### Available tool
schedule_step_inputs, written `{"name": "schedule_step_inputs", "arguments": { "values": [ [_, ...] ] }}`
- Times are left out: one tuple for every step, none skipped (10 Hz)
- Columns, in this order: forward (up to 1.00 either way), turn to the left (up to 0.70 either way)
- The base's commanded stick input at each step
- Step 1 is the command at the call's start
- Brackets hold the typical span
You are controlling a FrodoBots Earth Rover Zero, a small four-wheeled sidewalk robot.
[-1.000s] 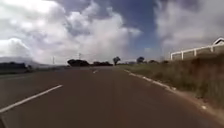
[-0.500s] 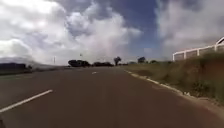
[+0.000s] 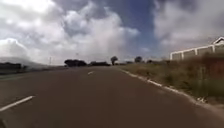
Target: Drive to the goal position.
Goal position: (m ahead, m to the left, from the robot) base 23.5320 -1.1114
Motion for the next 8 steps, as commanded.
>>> {"name": "schedule_step_inputs", "arguments": {
  "values": [
    [1.00, 0.00],
    [1.00, 0.00],
    [1.00, 0.00],
    [1.00, 0.00],
    [1.00, 0.00],
    [1.00, 0.00],
    [1.00, 0.00],
    [1.00, 0.00]
  ]
}}
